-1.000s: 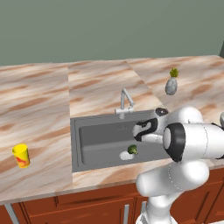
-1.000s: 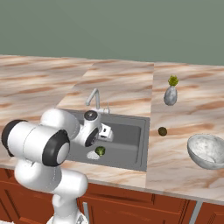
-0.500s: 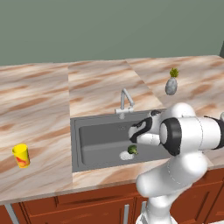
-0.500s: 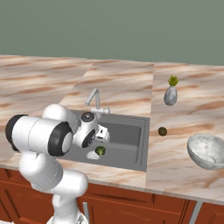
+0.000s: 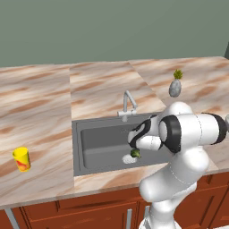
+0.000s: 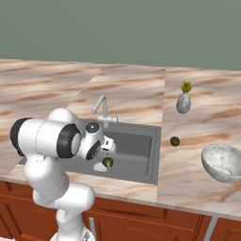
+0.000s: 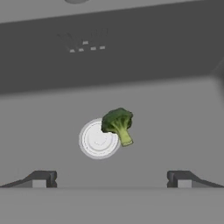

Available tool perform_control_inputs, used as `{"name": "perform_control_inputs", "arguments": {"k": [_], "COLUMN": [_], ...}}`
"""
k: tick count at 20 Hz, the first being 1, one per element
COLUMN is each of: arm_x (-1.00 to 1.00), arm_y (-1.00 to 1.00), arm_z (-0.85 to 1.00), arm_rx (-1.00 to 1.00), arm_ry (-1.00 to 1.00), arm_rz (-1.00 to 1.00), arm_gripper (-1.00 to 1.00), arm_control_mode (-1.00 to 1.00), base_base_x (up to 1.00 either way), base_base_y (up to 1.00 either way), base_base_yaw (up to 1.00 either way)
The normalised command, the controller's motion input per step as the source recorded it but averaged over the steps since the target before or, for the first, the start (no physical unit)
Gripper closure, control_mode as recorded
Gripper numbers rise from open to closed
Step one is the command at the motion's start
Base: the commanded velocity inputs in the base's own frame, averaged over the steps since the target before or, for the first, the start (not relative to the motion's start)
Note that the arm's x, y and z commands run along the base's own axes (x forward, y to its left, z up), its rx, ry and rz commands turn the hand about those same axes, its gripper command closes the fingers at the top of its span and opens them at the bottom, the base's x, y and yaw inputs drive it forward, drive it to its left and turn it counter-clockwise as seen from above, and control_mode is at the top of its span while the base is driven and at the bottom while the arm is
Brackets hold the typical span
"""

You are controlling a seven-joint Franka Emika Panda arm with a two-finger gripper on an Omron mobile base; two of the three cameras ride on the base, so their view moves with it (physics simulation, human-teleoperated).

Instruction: Remove the kiwi and broccoli from the sink. Then move the bowl and cup from the counter to the sink for washing.

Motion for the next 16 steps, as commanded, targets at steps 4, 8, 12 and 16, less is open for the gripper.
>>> {"name": "perform_control_inputs", "arguments": {"k": [4,8,12,16], "arm_x": [0.06,0.06,0.07,0.08], "arm_y": [0.05,0.04,0.01,0.00], "arm_z": [-0.15,-0.17,-0.16,-0.14], "arm_rx": [0.00,0.00,0.00,0.00], "arm_ry": [0.00,0.00,0.00,0.00], "arm_rz": [0.00,0.00,0.00,0.00], "arm_gripper": [-1.00,-1.00,-1.00,-1.00], "arm_control_mode": [-1.00,-1.00,-1.00,-1.00], "base_base_x": [0.00,0.00,0.00,0.00], "base_base_y": [0.00,0.00,0.00,0.00], "base_base_yaw": [0.00,0.00,0.00,0.00]}}
